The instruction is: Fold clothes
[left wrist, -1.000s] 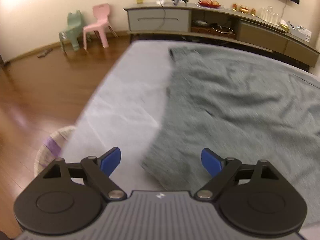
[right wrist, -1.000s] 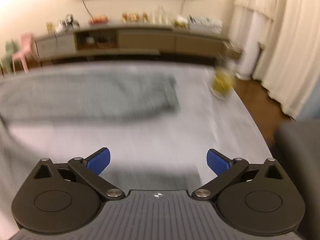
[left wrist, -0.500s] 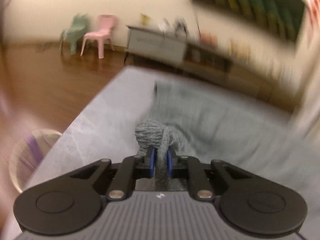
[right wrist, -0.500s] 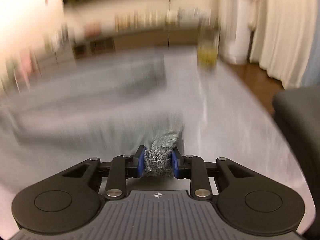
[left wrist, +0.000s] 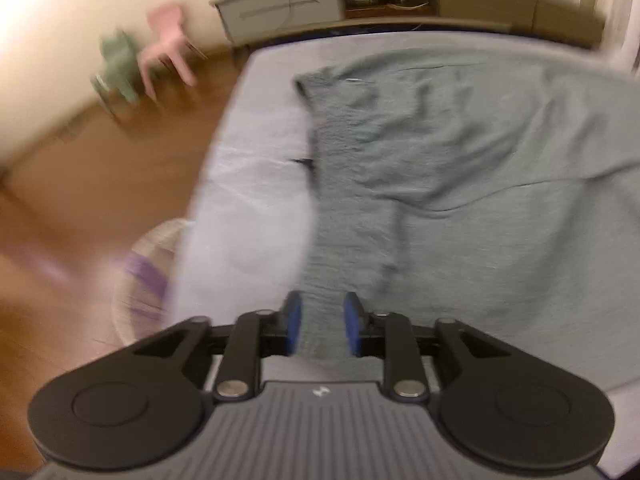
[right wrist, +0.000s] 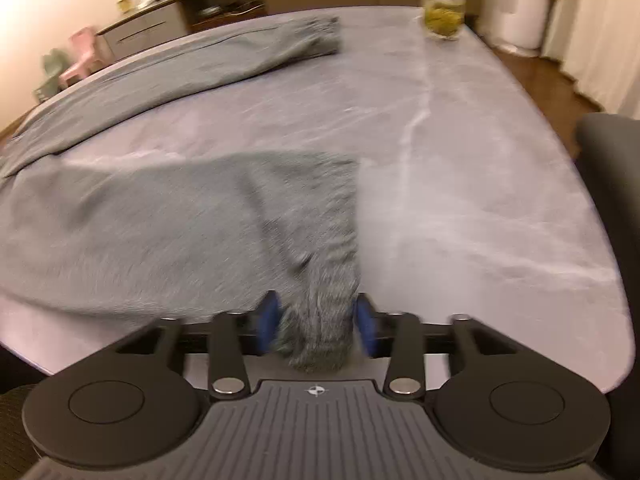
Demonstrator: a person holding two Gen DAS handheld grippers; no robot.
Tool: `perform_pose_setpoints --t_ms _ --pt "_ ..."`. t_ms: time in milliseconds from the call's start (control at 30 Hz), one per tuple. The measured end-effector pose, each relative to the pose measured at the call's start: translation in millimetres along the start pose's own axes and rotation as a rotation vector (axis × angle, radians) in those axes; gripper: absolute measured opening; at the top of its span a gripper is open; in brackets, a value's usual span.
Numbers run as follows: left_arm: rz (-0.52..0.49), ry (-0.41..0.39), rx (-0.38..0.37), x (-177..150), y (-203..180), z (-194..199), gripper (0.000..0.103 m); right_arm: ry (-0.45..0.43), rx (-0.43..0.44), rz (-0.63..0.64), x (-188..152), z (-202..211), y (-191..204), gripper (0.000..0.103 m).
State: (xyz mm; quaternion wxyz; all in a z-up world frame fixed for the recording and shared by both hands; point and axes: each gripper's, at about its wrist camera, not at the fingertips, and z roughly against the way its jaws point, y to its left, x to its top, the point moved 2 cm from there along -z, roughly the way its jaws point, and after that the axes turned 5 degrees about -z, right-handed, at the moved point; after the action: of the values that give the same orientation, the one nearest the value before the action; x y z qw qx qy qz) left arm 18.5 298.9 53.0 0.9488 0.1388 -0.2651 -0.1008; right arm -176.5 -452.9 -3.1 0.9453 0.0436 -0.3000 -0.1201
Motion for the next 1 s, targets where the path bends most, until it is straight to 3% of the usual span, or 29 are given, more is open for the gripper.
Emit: perform_pose_setpoints --t_ms 33,133,167,233,333,467,567,600,633,667,733,800,833,900,1000 --pt "0.004 -0.028 0.041 4 2 8 0.053 -0.024 -0.02 -0.014 2 6 -3 0.072" --pt "0.029 -0.138 0.13 18 4 36 0.055 -0.118 -0.09 -0.052 18 24 -8 0.081" --pt "0.026 -0.182 0.11 27 -6 46 0.055 -0.125 -0.111 -0.036 24 21 -6 0.081" --pt "-0.024 -0.237 0.001 47 -42 53 0.057 -0.132 -0.137 -0.001 35 11 3 0.083" --pt "-0.19 -0.265 -0.102 76 -111 45 0.064 -0.115 -0.122 0.048 46 -20 30 0.085" --pt "-0.423 -0.22 -0.116 103 -192 -1 0.065 -0.09 -0.108 0.067 44 -52 51 0.085" --pt "-0.494 -0.216 -0.066 122 -219 -31 0.065 -0.044 -0.14 0.103 35 -67 52 0.085" --pt "-0.498 -0.216 -0.055 128 -223 -39 0.059 -0.038 -0.146 0.111 34 -72 51 0.085" --pt "-0.488 -0.213 -0.05 136 -224 -47 0.041 -0.037 -0.147 0.115 33 -76 49 0.085" --pt "-0.453 -0.207 -0.045 147 -222 -56 0.033 -0.034 -0.137 0.104 33 -77 46 0.085" --pt "-0.302 -0.185 -0.047 171 -205 -72 0.027 -0.028 -0.105 0.071 33 -78 39 0.085" --pt "-0.121 -0.158 -0.087 189 -186 -85 0.027 -0.026 -0.082 0.052 33 -81 34 0.086" --pt "-0.08 -0.149 -0.115 193 -180 -88 0.028 -0.024 -0.08 0.049 33 -80 31 0.088" --pt "-0.072 -0.143 -0.163 193 -174 -89 0.03 -0.015 -0.073 0.039 34 -82 30 0.089" --pt "-0.164 -0.185 -0.19 161 -177 -66 0.05 -0.046 -0.033 -0.018 39 -75 22 0.089"
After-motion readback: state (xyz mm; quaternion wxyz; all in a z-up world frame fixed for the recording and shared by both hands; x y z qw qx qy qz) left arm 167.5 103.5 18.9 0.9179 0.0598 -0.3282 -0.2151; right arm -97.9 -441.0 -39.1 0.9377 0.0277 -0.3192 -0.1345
